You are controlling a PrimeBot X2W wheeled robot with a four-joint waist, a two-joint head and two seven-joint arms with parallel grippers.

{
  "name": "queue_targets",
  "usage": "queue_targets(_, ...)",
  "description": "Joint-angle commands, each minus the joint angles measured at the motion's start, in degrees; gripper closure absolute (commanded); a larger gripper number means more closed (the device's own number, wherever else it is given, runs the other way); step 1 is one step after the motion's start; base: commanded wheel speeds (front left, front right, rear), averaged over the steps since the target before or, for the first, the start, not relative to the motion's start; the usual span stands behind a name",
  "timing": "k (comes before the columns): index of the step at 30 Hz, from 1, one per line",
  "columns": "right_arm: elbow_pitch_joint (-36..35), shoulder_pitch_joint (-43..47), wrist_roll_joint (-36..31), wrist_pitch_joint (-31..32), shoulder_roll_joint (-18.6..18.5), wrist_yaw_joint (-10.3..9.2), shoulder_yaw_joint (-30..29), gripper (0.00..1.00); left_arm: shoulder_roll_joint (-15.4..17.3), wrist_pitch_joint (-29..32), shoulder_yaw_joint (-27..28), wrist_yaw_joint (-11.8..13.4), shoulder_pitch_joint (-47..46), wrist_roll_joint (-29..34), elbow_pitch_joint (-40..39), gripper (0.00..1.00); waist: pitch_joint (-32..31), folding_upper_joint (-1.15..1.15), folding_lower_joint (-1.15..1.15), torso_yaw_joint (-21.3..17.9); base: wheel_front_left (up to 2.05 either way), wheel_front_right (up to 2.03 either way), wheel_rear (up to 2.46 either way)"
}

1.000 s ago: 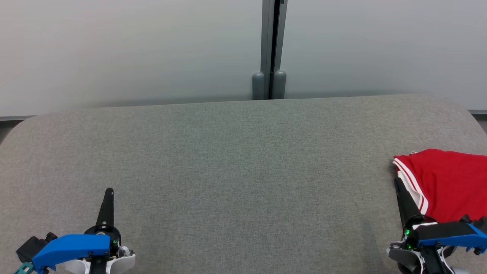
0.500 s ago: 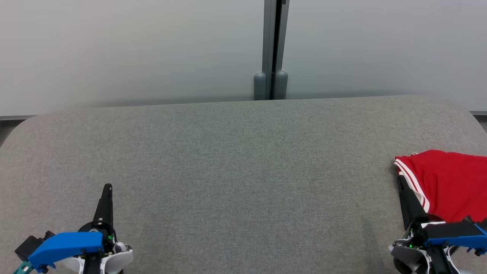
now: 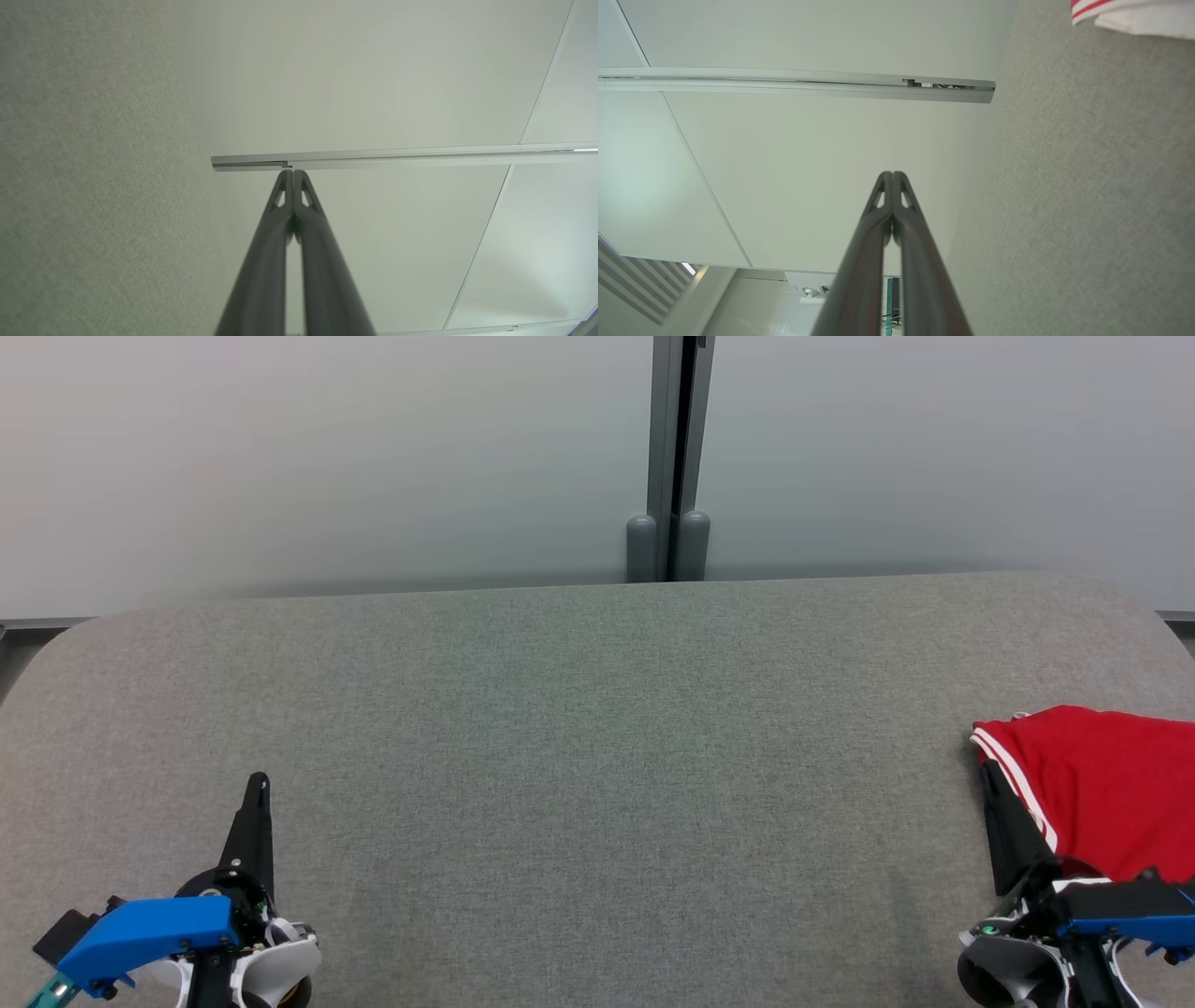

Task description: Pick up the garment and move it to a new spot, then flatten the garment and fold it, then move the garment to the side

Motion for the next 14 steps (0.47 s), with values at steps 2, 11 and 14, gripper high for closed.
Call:
queue_targets(2, -0.45, 0.82, 1.47, 0.44, -0.42, 0.04, -0.28, 1.0, -0.16, 0.46, 0.16, 0.06, -0.75, -1.28, -0.51, 1.0, -0.01, 0.0, 0.0, 0.04, 0.0, 0.0, 0.0)
queue_targets(11, -0.58, 0.89, 2.26, 0.75, -0.42, 0.04, -0.34, 1.0, -0.16, 0.7, 0.26, 0.06, -0.75, -2.04, -0.6, 1.0, -0.03, 0.0, 0.0, 0.09, 0.0, 0.0, 0.0)
queue_targets(14, -0.58, 0.88, 2.26, 0.75, -0.42, 0.04, -0.34, 1.0, -0.16, 0.7, 0.26, 0.06, -0.75, -2.04, -0.6, 1.0, -0.03, 0.0, 0.0, 0.09, 0.0, 0.0, 0.0)
